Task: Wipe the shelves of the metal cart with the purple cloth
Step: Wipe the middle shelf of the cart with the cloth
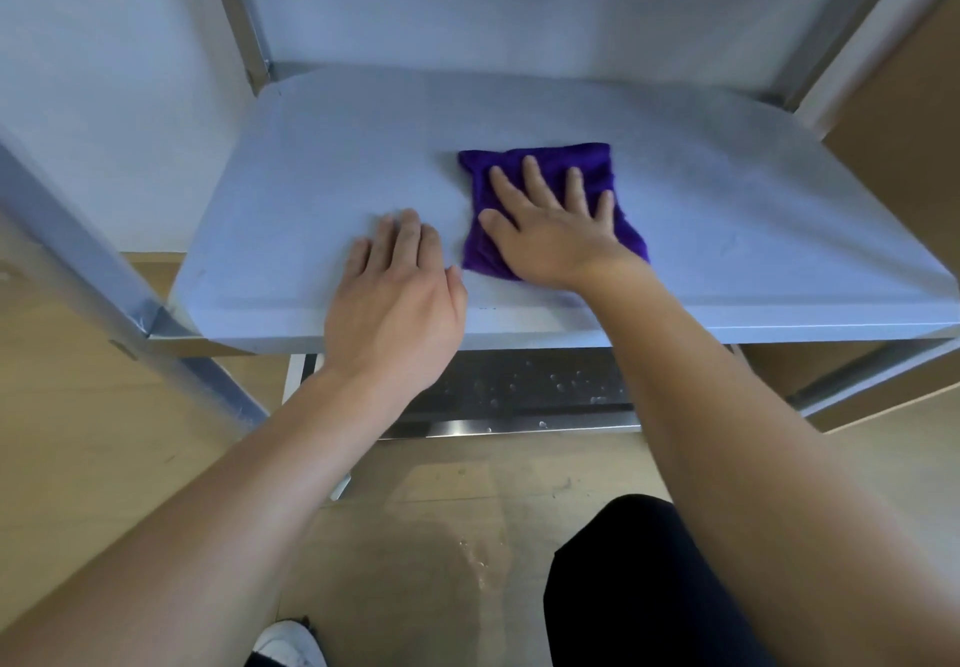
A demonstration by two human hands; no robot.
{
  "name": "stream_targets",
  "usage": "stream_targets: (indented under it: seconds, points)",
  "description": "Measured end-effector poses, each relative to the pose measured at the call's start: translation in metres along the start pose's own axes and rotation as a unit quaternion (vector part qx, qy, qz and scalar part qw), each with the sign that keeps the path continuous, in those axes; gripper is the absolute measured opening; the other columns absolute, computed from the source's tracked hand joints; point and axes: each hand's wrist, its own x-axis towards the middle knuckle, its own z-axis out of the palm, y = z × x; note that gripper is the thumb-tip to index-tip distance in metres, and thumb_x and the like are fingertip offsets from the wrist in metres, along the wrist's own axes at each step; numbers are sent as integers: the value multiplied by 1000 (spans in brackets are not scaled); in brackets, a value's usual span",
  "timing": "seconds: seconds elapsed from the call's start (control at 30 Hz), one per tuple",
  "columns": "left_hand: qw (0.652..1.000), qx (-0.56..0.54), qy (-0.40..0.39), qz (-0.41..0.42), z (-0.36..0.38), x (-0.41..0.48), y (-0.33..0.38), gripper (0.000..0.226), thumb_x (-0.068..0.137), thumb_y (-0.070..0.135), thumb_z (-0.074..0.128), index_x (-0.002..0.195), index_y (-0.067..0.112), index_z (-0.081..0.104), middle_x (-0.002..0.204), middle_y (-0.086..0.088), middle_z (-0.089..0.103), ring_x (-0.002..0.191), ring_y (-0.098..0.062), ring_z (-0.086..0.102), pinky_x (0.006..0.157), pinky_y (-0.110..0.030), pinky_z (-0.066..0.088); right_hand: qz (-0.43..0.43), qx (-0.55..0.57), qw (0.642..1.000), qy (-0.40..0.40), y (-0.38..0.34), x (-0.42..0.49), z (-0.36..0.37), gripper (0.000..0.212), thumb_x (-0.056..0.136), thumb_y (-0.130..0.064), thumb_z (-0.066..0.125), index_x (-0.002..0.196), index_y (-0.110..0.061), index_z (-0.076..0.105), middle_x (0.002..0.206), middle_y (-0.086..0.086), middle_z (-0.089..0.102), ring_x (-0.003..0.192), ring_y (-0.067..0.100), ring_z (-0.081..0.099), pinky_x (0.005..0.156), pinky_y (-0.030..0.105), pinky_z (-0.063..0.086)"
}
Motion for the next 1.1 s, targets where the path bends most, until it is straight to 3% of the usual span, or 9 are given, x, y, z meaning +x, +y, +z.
stream_targets:
  seconds: [0.13, 0.3, 0.63, 0.73, 0.87, 1.1]
  points:
    - [1000, 3, 8, -3, 1, 0, -1, 75, 90, 38, 4, 143, -3, 38, 152, -18, 37, 142, -32, 32, 116, -45, 26, -55, -1, 998, -11, -35, 19, 2, 59, 99, -58, 15, 154, -43, -2, 164, -8, -11, 148, 38, -14, 114, 63, -10]
    - [1000, 11, 14, 0, -1, 2, -4, 77, 88, 40, 1, 144, 2, 37, 153, -15, 35, 143, -28, 31, 116, -42, 25, -75, 10, 997, 11, -20, 32, 2, 61, 95, -66, 18, 152, -50, 3, 164, -10, -5, 151, 31, -8, 117, 58, -7]
    - [1000, 4, 15, 5, -2, 8, -6, 70, 87, 40, 9, 133, 3, 47, 148, -14, 41, 136, -30, 38, 108, -44, 33, 3, -56, 998, 11, 64, 45, -10, 63, 90, -68, 9, 150, -51, 8, 165, -9, -4, 150, 37, -3, 115, 64, 0]
    - [1000, 4, 13, 0, -3, 10, -2, 71, 83, 39, 7, 126, 2, 50, 144, -16, 44, 132, -31, 41, 102, -44, 35, 53, -4, 998, 29, 56, 46, -10, 58, 96, -61, 15, 152, -48, 5, 165, -8, -3, 150, 35, -4, 116, 61, -3]
    - [1000, 0, 24, -12, 1, 12, 2, 65, 84, 35, 12, 118, -3, 53, 139, -21, 47, 126, -36, 45, 100, -48, 36, 83, 4, 996, 21, 22, 52, -9, 61, 98, -56, 16, 154, -40, 2, 165, -3, -7, 148, 42, -10, 113, 67, -8]
    - [1000, 2, 24, -13, 2, 11, 1, 57, 85, 35, 18, 114, 0, 52, 134, -19, 50, 124, -36, 46, 99, -49, 37, -57, 13, 998, -11, -54, 71, -2, 59, 99, -54, 20, 154, -42, 3, 165, -5, -8, 148, 39, -11, 113, 65, -10]
